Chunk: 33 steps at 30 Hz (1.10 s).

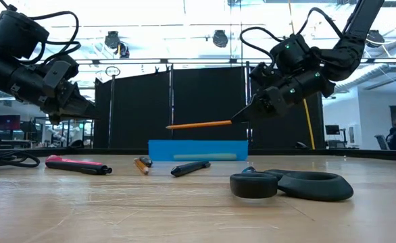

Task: Pick & place school supplies into a supply box
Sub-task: Put the top orange pencil into the blue supply box, then put the black pen into the blue supply box

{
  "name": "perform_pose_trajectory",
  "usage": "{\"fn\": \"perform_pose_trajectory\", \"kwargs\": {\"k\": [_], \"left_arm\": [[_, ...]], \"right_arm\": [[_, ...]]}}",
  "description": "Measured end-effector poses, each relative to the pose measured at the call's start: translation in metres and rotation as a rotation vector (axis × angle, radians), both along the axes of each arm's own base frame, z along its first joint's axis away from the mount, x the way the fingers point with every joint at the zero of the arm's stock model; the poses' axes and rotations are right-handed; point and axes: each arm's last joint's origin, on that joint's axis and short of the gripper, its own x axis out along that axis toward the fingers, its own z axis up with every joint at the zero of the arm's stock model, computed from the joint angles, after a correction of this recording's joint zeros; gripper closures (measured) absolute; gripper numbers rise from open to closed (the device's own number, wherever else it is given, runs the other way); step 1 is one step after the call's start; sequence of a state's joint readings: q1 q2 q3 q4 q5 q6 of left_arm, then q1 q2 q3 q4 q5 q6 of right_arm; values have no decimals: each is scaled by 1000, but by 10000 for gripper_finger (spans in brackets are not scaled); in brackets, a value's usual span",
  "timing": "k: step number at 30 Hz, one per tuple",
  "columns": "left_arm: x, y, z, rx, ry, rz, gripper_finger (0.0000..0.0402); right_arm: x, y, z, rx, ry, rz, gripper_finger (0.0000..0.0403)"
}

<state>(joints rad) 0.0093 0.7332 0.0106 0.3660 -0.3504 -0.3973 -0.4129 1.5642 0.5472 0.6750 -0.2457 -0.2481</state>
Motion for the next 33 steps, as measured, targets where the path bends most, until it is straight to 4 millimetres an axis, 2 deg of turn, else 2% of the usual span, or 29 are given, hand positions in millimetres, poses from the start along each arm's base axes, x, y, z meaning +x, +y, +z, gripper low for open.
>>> {"fn": "perform_pose_trajectory", "kwargs": {"k": [7,18,24,28,33], "left_arm": [[0,0,0,0,0,0,371],[0,0,0,0,0,0,371],[0,0,0,2,0,-1,371],[0,0,0,2,6,-1,371],[0,0,0,-1,5,0,371]], "right_arm": [[1,0,1,-3,-16,0,385],[2,-1,6,7,-62,-17,343],[2,0,5,33,-64,-26,333],[5,6,5,64,-69,-12,333],[13,28,9,62,-101,68,336]]}}
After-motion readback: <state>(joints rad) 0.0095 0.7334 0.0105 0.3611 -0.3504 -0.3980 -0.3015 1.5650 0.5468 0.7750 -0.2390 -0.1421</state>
